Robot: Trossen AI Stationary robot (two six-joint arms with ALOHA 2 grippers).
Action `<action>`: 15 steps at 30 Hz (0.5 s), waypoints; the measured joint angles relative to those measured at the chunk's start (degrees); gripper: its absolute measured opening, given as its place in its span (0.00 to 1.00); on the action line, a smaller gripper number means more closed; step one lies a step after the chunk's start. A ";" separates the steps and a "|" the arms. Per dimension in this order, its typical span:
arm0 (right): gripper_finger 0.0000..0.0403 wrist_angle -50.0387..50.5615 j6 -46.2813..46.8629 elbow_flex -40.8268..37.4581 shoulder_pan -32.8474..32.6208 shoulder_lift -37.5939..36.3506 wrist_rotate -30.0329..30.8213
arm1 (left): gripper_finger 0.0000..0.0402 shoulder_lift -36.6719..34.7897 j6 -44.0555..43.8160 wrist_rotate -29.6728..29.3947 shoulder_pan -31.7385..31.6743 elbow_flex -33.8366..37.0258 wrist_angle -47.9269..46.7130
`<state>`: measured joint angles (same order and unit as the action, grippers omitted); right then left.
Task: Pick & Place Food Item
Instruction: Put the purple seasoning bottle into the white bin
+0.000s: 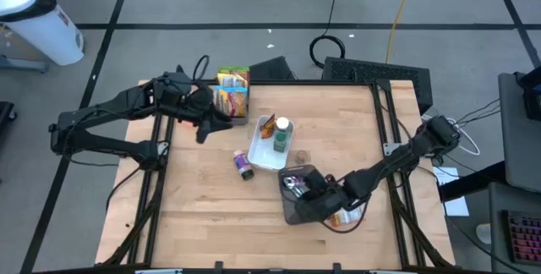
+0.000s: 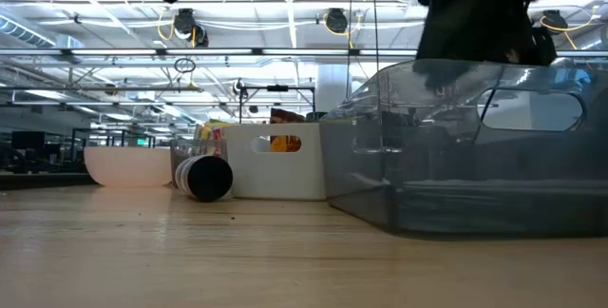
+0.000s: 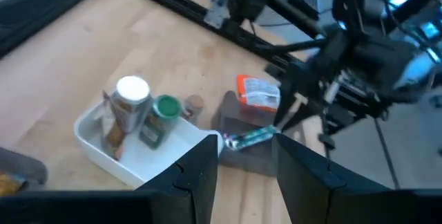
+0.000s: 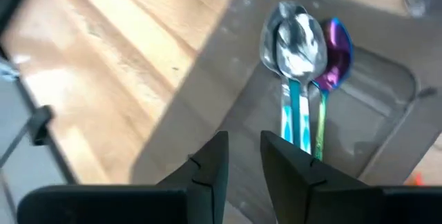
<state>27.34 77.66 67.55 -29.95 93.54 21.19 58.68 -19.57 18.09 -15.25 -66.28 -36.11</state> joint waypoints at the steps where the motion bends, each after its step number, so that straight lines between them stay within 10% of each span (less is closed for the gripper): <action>1: 0.20 -0.25 -0.94 0.00 0.13 -0.68 0.14 | 0.36 -0.27 0.48 0.96 0.00 -0.01 -0.41; 15: 0.49 -11.05 -16.01 0.08 5.98 -5.05 2.13 | 0.36 1.69 16.36 2.09 4.96 0.04 -12.25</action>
<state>16.28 61.65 67.63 -23.98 88.49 23.32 60.37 -3.22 20.18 -10.28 -66.24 -48.36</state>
